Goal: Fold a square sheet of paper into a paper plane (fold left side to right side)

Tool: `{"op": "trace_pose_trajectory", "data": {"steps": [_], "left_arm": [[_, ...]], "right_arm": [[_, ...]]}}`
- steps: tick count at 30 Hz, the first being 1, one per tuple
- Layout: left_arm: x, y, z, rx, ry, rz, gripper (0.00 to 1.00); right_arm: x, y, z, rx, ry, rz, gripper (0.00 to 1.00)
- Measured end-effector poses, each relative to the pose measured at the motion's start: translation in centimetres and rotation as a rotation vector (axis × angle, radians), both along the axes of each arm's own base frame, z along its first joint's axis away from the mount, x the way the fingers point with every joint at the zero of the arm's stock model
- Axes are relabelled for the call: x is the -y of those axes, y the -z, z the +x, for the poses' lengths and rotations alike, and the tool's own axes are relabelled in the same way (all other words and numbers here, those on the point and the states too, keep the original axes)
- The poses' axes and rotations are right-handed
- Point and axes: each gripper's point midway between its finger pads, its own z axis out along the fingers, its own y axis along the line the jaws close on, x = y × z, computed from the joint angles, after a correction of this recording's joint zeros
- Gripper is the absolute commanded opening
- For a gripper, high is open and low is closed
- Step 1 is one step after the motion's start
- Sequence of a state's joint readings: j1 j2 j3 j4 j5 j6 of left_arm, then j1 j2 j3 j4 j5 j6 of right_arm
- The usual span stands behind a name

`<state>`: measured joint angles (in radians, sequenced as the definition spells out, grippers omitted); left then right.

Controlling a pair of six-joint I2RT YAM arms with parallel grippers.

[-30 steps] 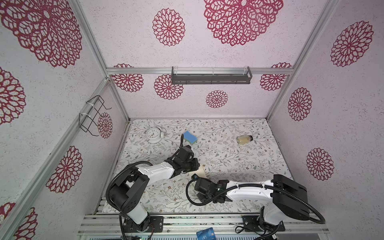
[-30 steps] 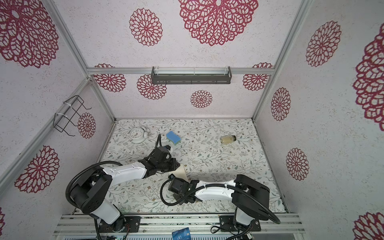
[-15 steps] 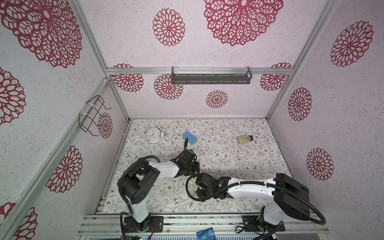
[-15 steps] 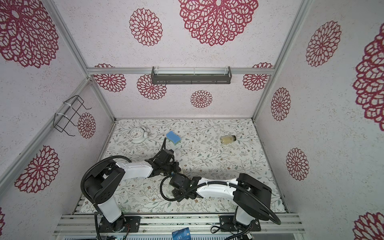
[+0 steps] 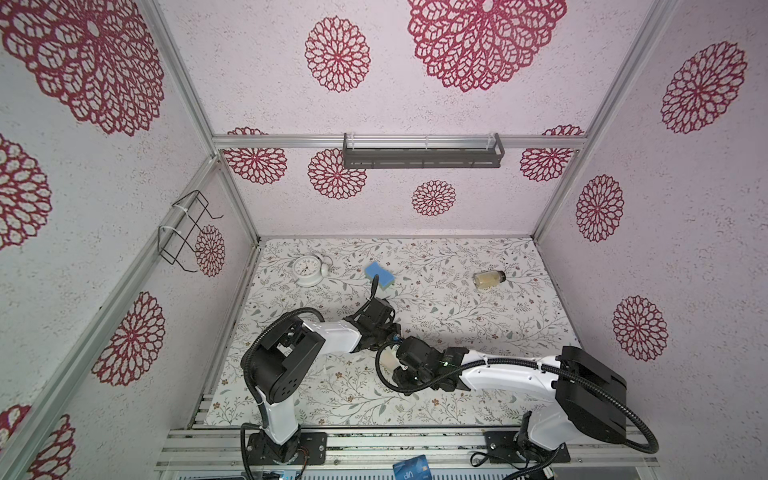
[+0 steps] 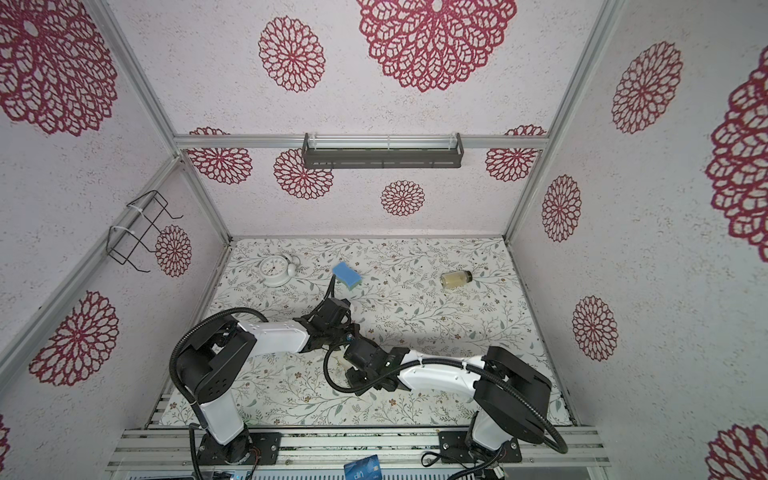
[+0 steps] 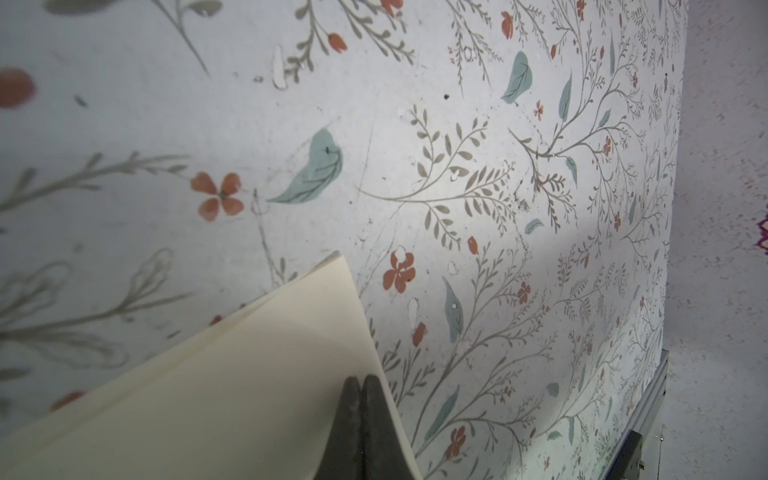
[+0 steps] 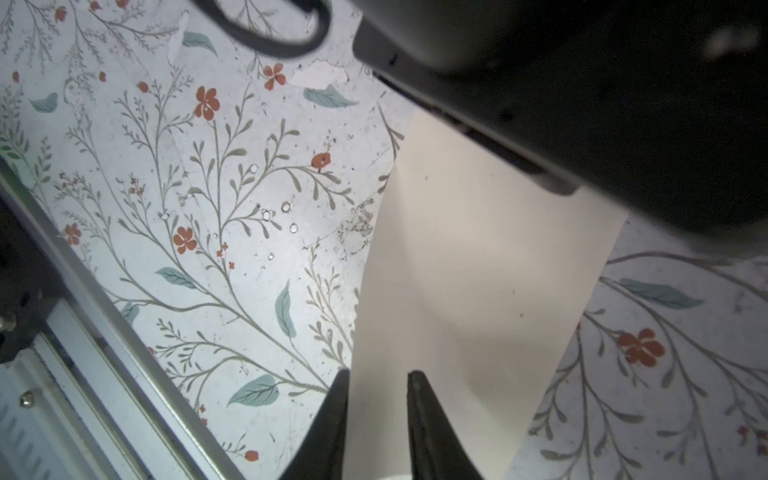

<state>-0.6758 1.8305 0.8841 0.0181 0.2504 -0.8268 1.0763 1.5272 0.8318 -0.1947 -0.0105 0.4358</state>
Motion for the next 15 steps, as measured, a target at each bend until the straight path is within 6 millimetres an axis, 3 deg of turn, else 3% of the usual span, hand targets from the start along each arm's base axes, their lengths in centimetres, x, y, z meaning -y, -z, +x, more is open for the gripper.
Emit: {"op": "trace_pose_trajectory", "data": {"steps": [7,15], "left_arm": [[0.0,0.0,0.0,0.010,0.013,0.005,0.00],[0.1,0.0,0.1,0.018,0.035,0.021,0.00]], "right_arm": [[0.5,-0.3,0.7,-0.004,0.021,0.019,0.07],[1.3,0.3,1.4,-0.034,0.046,0.037,0.00]]}}
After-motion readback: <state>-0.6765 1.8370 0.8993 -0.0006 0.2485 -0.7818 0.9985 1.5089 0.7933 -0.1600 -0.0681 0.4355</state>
